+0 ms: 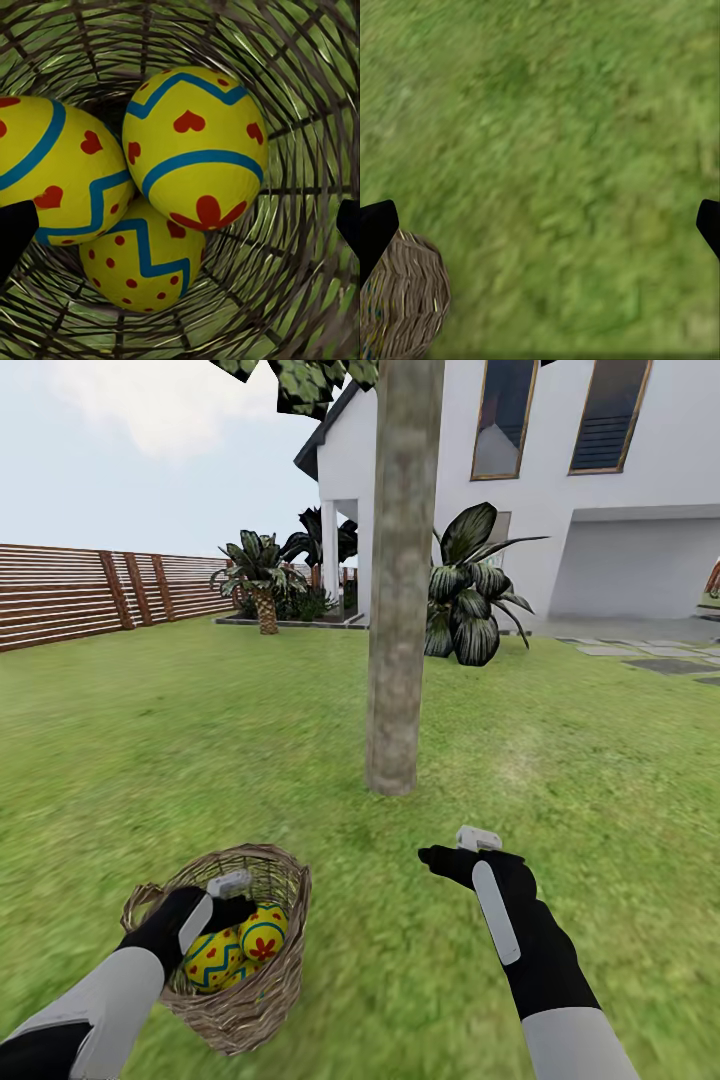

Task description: Take the three Easter eggs out of the wicker basket on the lawn in the garden, then place them on the lawn next to a single tree (choose any tree) so that all three eggs are next to the same tree and none are left in the basket.

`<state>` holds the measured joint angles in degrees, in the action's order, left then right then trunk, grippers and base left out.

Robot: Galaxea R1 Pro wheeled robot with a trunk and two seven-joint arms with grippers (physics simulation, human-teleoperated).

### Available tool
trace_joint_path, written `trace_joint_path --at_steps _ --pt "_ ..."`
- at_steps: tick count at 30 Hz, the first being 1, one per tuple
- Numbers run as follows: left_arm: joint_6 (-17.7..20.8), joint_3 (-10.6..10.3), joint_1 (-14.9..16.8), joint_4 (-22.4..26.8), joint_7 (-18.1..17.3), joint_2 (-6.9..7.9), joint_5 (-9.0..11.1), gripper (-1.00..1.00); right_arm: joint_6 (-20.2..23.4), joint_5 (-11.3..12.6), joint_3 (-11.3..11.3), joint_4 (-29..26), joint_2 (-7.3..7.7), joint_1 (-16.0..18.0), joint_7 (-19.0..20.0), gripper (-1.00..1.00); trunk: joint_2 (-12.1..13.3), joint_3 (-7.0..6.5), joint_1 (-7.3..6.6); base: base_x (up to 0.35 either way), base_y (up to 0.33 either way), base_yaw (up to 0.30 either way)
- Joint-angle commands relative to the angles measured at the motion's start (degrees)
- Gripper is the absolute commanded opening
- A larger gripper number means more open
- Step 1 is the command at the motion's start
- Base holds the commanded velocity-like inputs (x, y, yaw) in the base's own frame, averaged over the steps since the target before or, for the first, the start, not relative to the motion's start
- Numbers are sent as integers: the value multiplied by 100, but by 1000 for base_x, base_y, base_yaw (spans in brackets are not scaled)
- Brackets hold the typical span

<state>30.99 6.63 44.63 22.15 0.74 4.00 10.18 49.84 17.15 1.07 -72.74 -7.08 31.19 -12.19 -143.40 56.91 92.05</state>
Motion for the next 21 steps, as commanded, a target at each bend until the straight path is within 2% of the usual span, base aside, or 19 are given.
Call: trace_joint_path --at_steps 1,7,12,18,21 --pt "42 21 10 10 -5 -2 41 100 17 61 8 -5 -4 3 -47 100 -2 6 -1 0 0 0" --pt "50 15 43 147 -54 -4 60 100 17 61 6 5 -11 4 -47 100 -2 6 -1 0 0 0" --pt "-5 14 45 200 -56 -5 55 100 17 61 6 11 -12 5 -46 100 -9 117 12 0 0 0" --pt "-29 14 46 220 -56 0 54 100 17 116 3 13 -5 5 -52 100 -9 117 12 0 0 0" --pt "-30 14 46 220 -56 0 54 100 17 125 1 18 -5 6 -53 100 -13 183 19 0 0 0"
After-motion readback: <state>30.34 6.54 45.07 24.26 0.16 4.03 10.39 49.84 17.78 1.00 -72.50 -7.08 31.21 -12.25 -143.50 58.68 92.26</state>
